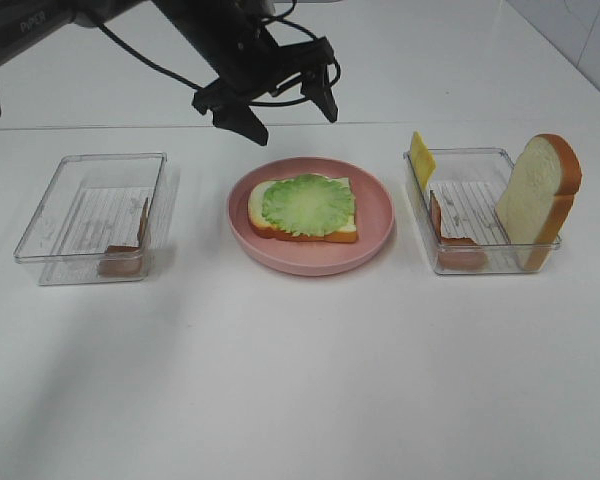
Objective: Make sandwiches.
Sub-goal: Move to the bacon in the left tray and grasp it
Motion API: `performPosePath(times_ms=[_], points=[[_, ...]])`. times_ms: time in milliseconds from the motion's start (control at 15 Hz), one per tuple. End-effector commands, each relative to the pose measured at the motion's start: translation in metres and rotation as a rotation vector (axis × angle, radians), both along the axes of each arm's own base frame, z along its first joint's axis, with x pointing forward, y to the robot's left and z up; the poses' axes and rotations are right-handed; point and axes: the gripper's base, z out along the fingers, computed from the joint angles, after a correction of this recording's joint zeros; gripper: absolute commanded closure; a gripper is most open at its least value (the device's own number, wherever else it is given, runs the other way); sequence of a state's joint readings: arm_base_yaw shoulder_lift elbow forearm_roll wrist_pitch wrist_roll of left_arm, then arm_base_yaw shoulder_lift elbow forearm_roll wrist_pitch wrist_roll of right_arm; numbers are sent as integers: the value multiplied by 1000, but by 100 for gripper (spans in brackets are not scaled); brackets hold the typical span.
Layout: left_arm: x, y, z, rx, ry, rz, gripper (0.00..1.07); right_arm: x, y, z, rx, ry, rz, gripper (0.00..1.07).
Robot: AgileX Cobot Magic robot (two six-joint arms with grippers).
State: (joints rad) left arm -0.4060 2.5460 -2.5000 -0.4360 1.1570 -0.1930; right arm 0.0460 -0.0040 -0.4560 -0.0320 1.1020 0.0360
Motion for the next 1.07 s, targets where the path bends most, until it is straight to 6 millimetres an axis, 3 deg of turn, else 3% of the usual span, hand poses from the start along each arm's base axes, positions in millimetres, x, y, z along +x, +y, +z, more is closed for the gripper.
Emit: performPosePath(times_ms=[67, 267, 533, 867, 1067], points=[[-7, 11, 29, 134, -37, -53, 19, -3, 0, -1, -7, -27, 0, 22], [-10, 17, 53, 164, -102, -39, 12, -3, 0, -1, -7, -27, 0, 22], [-17, 23, 83, 170, -163, -27, 12, -3, 0, -1, -7, -27, 0, 22], [-38, 39, 88, 281, -102, -23, 12, -3, 0, -1, -7, -27, 0, 22], [-67, 58, 89, 378, -32, -30, 12, -3, 0, -1, -7, -27, 0, 22]])
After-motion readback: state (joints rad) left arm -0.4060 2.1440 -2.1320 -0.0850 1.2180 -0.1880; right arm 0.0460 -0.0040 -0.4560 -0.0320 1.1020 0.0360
